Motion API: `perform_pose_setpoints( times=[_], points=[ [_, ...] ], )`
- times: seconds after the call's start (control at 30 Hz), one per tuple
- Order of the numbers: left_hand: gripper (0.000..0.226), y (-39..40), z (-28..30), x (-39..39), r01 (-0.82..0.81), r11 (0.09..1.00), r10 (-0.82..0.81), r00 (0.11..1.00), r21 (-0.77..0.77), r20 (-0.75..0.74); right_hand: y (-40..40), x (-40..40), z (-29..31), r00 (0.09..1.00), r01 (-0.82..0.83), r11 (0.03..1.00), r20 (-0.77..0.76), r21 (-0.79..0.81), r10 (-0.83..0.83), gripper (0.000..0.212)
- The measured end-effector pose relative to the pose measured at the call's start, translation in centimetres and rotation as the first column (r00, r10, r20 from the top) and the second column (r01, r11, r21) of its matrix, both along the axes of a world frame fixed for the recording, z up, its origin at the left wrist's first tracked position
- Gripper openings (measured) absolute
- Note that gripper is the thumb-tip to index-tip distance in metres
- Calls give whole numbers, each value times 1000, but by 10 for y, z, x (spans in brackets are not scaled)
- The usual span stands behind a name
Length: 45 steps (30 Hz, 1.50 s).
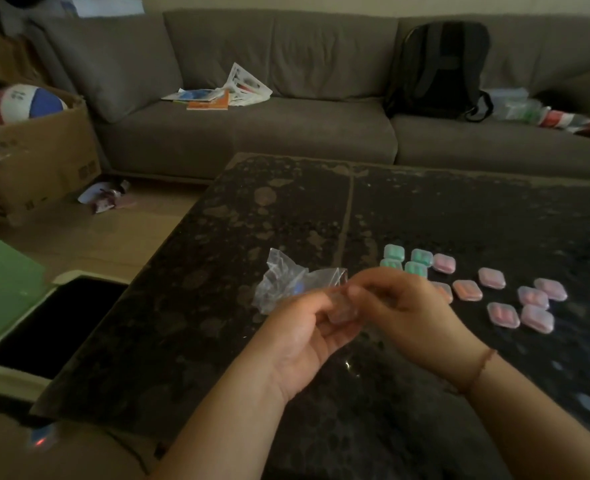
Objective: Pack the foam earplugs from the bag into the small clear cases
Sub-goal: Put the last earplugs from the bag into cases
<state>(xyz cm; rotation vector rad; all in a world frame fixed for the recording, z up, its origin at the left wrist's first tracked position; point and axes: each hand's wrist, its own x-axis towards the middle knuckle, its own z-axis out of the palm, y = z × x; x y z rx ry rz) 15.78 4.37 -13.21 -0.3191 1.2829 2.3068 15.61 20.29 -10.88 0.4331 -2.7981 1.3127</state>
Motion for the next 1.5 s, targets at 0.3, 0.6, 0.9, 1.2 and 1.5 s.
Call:
perform_pose_setpoints(
  times=[0.3,0.6,0.9,1.2,1.5],
  points=[
    [37,53,-2,-11,-50,935,-24,979,-352,-202,35,-1,3,981,60,909,-193,413,23,9],
    [28,105,-21,-17,-112,766,-268,840,-633,-472,93,8,3,967,248,821,-178,514,-180,12],
    [43,139,-46,-5,-396,390,-690,472,-831,-549,151,7,-29,968,244,741,-113,626,-224,16],
    [40,156,-59,-1,-522,307,-756,373,-795,-537,212,17,-33,788,577,571,-215,584,-576,26],
    [35,162,-62,3,-474,381,-726,378,-794,-574,263,24,-46,515,619,248,-146,745,-845,45]
  ],
)
